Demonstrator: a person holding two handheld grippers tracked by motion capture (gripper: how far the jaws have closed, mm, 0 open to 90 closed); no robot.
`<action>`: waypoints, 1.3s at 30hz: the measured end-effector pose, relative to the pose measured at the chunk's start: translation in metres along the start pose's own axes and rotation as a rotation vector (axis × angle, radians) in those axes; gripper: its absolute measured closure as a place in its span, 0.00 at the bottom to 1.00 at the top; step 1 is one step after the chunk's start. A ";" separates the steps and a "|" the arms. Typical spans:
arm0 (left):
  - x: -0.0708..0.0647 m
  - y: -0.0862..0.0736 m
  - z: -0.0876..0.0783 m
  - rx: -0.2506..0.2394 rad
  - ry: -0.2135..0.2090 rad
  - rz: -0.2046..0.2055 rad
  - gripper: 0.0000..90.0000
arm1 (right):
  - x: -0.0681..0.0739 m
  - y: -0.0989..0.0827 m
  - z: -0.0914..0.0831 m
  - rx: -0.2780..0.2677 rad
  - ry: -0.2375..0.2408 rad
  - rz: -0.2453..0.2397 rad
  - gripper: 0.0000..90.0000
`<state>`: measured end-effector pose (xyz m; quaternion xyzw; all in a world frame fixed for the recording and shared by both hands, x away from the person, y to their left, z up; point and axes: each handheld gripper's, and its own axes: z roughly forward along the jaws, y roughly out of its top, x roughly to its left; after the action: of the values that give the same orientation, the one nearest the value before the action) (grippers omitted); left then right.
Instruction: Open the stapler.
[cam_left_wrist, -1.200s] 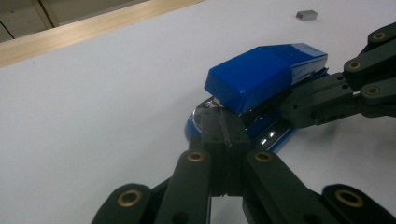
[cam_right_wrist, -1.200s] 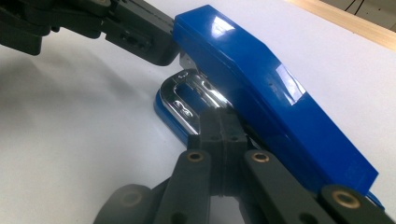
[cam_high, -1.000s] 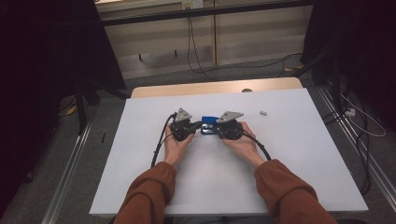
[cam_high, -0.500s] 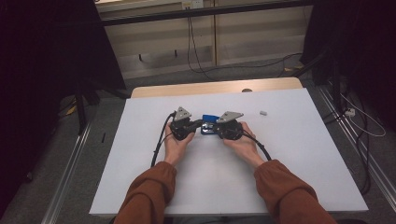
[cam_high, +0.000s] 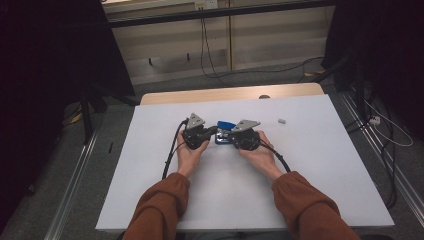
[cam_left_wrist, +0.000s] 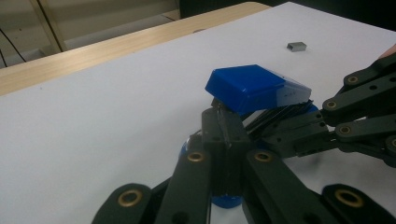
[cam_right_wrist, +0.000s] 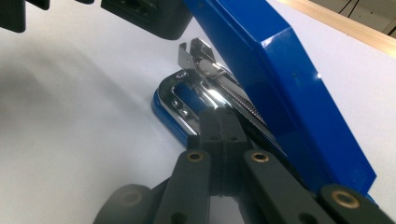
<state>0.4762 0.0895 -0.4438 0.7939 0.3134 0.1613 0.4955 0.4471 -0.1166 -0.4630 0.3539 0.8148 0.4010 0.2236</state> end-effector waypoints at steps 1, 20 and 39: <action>0.000 0.000 0.000 0.000 0.000 0.000 1.00 | 0.000 0.000 0.000 0.000 0.000 0.000 1.00; 0.001 -0.001 0.001 0.004 0.001 -0.003 1.00 | 0.008 0.006 0.000 -0.026 -0.029 0.003 1.00; 0.006 -0.005 0.003 0.034 -0.006 -0.014 1.00 | 0.013 0.011 0.004 -0.057 -0.068 0.037 1.00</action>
<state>0.4806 0.0929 -0.4498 0.8005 0.3202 0.1498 0.4840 0.4457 -0.1004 -0.4570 0.3760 0.7881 0.4160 0.2539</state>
